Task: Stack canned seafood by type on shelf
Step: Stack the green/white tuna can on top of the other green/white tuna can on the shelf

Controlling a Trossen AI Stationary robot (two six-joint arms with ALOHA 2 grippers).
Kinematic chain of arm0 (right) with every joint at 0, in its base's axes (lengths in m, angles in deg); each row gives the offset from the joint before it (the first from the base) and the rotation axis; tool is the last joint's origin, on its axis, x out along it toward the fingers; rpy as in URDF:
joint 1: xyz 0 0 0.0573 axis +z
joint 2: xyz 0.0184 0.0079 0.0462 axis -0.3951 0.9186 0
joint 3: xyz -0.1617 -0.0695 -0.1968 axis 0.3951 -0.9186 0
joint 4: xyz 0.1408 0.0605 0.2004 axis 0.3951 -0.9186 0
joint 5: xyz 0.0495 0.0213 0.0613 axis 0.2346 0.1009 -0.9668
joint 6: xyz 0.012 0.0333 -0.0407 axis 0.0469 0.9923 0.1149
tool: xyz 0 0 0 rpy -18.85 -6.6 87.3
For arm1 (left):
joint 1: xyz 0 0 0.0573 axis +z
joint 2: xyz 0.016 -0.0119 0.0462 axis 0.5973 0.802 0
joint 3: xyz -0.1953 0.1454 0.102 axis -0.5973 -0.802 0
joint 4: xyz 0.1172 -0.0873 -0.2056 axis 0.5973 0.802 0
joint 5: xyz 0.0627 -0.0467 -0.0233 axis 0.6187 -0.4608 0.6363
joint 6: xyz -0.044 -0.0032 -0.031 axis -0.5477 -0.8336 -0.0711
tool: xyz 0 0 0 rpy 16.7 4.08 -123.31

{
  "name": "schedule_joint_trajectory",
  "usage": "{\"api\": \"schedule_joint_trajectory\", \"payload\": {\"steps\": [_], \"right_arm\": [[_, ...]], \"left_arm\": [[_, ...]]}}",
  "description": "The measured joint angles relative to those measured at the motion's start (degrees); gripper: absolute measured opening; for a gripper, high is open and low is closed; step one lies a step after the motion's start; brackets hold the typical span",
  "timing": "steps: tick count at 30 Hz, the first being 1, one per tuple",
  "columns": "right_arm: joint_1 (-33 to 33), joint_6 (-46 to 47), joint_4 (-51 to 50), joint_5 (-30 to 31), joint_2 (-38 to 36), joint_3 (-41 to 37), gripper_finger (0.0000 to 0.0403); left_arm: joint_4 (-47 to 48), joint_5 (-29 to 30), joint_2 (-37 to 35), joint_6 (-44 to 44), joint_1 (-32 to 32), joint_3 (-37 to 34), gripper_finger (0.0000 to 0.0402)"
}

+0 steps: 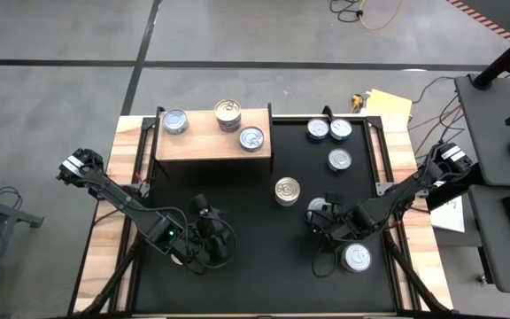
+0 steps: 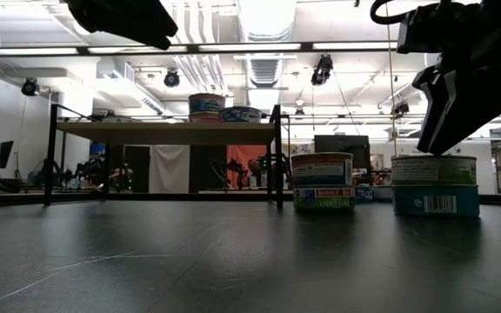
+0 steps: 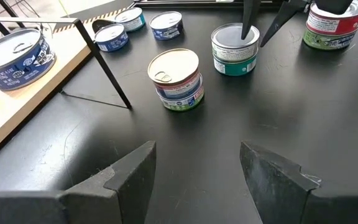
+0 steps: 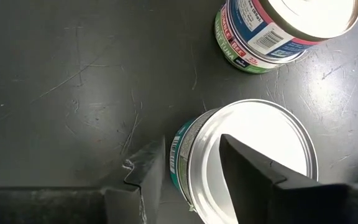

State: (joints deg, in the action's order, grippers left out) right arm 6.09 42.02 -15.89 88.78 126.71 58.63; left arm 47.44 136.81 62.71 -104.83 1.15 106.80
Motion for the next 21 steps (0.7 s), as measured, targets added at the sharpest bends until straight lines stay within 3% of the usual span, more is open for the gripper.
{"api": "schedule_joint_trajectory", "payload": {"steps": [13,21], "right_arm": [[0.0,-0.3,-0.3,-5.0,-1.2,1.6,0.0118],[0.0,2.8,-3.7,-5.0,-1.2,4.3,0.0143]], "left_arm": [[-0.1,1.2,0.0,2.5,0.0,0.0,0.0217],[-0.2,2.6,0.0,5.0,0.1,0.0,0.0217]]}}
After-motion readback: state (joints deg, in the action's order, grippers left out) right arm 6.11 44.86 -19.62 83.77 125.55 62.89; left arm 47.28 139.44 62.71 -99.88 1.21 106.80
